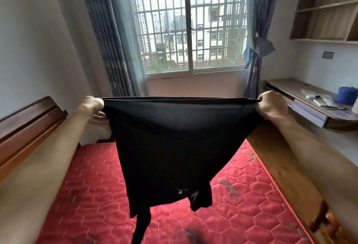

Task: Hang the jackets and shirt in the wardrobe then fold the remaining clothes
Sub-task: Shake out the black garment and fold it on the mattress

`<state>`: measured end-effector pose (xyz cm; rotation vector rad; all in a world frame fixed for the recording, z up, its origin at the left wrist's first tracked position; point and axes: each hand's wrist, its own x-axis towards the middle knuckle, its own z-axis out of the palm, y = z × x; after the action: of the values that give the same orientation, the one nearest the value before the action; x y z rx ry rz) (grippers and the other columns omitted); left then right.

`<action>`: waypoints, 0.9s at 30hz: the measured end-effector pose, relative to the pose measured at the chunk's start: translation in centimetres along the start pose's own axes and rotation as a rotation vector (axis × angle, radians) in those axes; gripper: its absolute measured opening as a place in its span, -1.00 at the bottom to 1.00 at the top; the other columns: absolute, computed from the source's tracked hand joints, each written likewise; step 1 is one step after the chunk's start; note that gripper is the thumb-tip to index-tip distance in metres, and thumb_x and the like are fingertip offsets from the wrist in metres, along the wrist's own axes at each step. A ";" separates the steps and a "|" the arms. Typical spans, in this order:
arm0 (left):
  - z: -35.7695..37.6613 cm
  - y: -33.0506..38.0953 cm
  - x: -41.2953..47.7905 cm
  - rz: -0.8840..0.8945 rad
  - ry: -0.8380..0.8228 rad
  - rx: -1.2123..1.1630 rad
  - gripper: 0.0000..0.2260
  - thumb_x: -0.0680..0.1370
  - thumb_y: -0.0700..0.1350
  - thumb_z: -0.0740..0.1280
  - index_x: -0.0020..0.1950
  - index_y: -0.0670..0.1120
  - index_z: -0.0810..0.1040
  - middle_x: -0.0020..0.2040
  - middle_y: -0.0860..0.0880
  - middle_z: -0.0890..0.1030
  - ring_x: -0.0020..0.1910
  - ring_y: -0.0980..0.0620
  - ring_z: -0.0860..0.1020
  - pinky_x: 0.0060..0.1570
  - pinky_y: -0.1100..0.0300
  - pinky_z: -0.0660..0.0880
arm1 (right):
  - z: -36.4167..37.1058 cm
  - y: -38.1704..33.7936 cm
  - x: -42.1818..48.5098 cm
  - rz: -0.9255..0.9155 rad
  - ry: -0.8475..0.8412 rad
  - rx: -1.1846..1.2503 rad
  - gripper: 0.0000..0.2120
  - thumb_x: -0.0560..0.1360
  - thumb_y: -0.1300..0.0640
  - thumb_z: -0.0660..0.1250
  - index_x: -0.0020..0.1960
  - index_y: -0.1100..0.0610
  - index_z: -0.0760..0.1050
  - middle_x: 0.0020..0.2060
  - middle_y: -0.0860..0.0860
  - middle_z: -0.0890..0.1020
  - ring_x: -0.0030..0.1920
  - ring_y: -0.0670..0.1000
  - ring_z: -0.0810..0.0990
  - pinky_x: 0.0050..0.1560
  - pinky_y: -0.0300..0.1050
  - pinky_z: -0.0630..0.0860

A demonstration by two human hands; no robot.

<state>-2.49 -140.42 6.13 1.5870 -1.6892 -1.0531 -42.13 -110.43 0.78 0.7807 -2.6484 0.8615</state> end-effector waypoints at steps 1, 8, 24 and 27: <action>-0.4 -0.6 0.2 -0.063 -0.028 -0.041 -0.78 0.61 -0.31 0.01 -0.11 -0.28 0.42 -0.25 -0.31 0.57 -0.36 -0.21 0.58 -0.52 -0.16 0.54 | -0.1 0.0 0.0 0.012 0.013 0.018 -0.83 0.38 0.27 0.31 -0.14 0.16 0.67 -0.12 0.26 0.68 -0.01 0.31 0.63 -0.03 0.03 0.56; -2.5 -4.4 2.1 0.032 -0.065 0.001 -0.76 0.56 -0.50 0.10 0.10 -0.42 0.53 -0.64 -0.11 0.50 -0.71 -0.01 0.49 -0.70 0.24 0.44 | -0.7 -0.1 -0.2 -0.015 0.028 0.175 -0.82 0.33 0.19 0.20 -0.28 0.15 0.59 -0.22 0.29 0.65 -0.10 0.33 0.59 -0.14 -0.03 0.43; 16.0 7.4 -8.8 0.799 -0.531 -0.005 -0.75 0.48 -0.29 0.46 0.14 -0.23 0.57 -0.13 -0.15 0.72 -0.31 -0.03 0.71 -0.51 0.19 0.55 | 1.7 -15.0 -4.1 -0.656 -0.031 0.482 -0.73 0.25 0.41 0.34 -0.23 0.09 0.66 -0.22 -0.03 0.58 -0.24 -0.08 0.51 -0.23 -0.49 0.32; 16.1 8.2 -9.4 0.791 -0.512 -0.076 -0.89 0.53 -0.36 0.34 -0.03 -0.28 0.66 -0.17 -0.31 0.69 -0.33 -0.15 0.70 -0.34 0.07 0.64 | 2.8 -13.0 -4.2 -0.650 0.083 0.441 -0.79 0.34 0.38 0.38 -0.09 0.15 0.55 -0.14 0.02 0.58 -0.17 0.02 0.54 -0.18 -0.18 0.50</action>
<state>-19.26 -128.87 5.79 0.4853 -2.2815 -1.1015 -31.60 -119.30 3.07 1.5472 -1.9289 1.2366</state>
